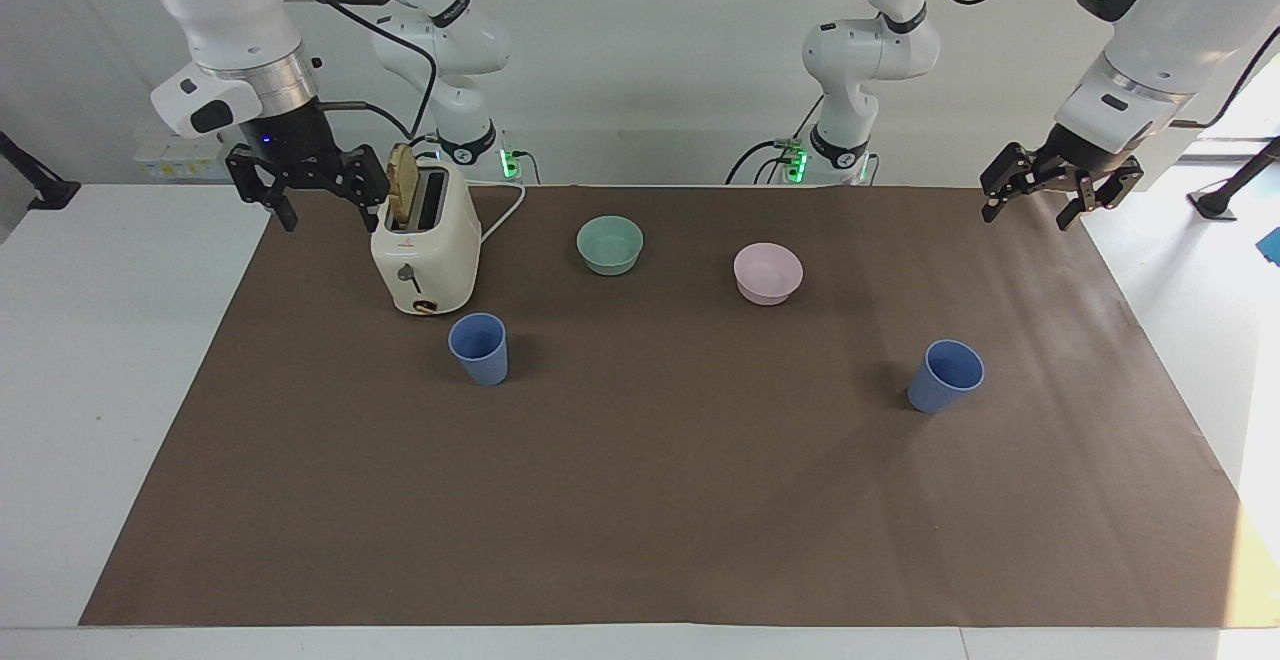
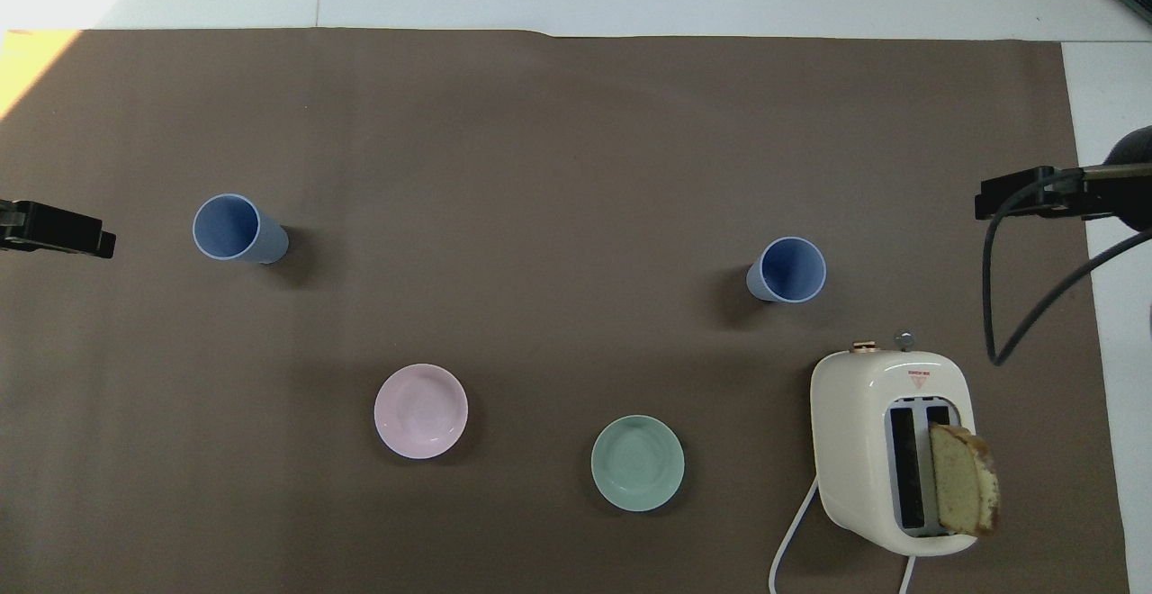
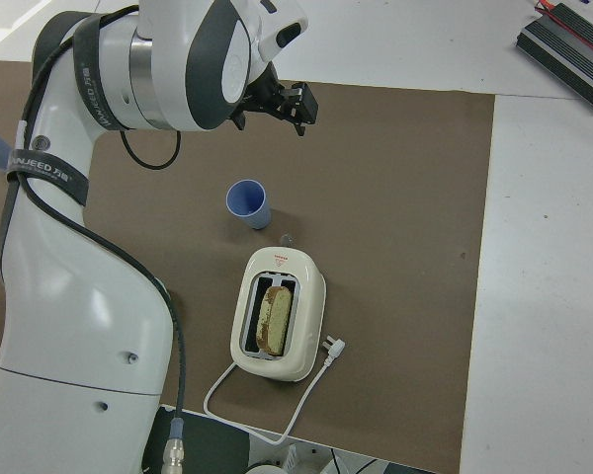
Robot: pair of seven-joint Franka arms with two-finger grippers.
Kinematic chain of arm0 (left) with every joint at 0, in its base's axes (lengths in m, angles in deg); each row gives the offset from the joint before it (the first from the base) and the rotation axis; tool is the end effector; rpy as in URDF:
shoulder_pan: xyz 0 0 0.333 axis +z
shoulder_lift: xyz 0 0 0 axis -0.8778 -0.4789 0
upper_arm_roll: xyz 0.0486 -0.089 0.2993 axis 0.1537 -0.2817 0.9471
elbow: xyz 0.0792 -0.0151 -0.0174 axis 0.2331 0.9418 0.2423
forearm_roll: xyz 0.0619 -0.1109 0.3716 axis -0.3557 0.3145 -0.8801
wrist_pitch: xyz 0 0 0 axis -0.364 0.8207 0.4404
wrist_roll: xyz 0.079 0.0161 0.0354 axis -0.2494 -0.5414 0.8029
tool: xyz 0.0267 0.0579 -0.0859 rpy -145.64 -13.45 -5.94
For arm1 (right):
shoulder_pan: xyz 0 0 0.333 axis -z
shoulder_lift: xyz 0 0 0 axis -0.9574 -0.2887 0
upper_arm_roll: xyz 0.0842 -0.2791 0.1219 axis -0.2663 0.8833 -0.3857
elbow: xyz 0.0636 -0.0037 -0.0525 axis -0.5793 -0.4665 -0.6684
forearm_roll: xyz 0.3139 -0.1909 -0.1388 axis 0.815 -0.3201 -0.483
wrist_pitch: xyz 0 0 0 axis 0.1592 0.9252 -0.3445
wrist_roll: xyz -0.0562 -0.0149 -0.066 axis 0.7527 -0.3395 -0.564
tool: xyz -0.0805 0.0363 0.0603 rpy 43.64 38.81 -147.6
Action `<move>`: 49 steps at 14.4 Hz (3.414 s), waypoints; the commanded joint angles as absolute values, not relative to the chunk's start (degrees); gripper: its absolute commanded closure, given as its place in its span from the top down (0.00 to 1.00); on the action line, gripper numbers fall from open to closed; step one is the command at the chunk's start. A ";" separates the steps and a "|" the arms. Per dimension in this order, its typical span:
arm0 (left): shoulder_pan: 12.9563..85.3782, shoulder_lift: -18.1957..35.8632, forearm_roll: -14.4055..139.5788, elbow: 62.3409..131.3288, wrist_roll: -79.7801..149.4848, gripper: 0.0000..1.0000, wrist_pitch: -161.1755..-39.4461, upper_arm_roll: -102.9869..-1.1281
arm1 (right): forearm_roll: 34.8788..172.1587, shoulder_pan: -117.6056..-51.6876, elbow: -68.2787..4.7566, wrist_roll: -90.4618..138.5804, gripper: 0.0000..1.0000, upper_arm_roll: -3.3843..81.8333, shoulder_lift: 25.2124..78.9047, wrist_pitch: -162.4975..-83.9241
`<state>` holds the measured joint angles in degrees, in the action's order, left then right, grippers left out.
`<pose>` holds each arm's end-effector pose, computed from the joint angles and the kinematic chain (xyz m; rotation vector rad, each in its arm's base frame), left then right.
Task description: Stack blue cups with both arms
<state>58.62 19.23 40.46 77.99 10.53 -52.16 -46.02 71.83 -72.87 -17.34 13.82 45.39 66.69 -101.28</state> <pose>0.5520 -0.0032 0.6269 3.0789 -0.2325 0.0148 0.5675 0.0049 0.6348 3.1212 -0.0387 0.1541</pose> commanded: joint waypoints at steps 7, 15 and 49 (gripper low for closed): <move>57.69 19.07 40.79 76.58 10.36 1.00 -51.75 -44.99 | 71.26 -71.99 -18.45 13.07 1.00 44.76 67.49 -101.41; 57.69 19.07 40.70 76.58 10.27 1.00 -51.31 -44.99 | 71.26 -72.08 -18.36 13.07 1.00 44.67 67.49 -101.41; 57.78 20.92 40.61 80.89 9.48 1.00 -54.65 -44.81 | 71.26 -72.08 -18.36 13.16 1.00 44.75 67.49 -100.97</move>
<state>58.58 19.46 40.46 78.56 10.34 -52.57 -45.63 71.83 -72.82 -17.49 13.82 45.39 66.69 -101.06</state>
